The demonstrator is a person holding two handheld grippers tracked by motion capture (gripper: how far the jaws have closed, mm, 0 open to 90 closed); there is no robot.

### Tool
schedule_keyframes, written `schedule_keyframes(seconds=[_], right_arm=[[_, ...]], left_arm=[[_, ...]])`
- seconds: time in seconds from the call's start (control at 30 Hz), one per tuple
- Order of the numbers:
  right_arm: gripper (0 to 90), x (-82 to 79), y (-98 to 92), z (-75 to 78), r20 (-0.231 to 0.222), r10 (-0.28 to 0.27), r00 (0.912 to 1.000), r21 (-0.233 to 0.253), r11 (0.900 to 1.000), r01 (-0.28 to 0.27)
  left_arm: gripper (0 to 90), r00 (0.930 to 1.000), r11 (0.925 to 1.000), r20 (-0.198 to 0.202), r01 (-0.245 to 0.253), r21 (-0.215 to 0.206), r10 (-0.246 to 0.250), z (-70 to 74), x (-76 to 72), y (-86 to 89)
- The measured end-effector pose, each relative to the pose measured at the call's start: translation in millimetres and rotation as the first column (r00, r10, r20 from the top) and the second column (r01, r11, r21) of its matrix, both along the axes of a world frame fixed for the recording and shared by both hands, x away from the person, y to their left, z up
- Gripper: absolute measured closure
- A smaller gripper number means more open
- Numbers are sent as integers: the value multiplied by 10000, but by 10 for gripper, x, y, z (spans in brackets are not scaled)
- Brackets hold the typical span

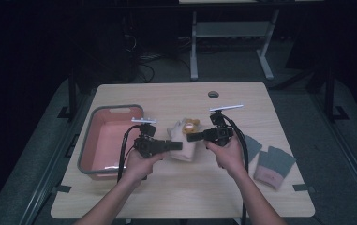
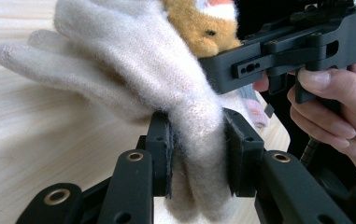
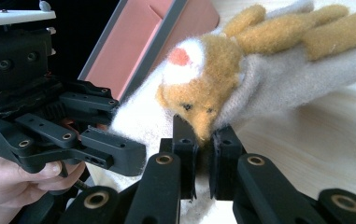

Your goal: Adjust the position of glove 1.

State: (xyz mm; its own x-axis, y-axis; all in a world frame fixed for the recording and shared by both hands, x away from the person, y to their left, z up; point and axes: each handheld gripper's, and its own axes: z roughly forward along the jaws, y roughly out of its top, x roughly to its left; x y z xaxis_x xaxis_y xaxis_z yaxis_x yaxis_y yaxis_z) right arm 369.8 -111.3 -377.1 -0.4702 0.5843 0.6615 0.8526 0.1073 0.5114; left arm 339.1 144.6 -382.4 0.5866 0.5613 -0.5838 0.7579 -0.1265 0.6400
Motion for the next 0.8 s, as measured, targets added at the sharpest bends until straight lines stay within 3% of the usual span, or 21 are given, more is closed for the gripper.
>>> schedule_keyframes(seconds=[0.8], right_arm=[[831,132,262,279,228,449,9987,87,9989,-451]], left_arm=[[665,9996,9995,122,-258,-201,261,255,57,284]])
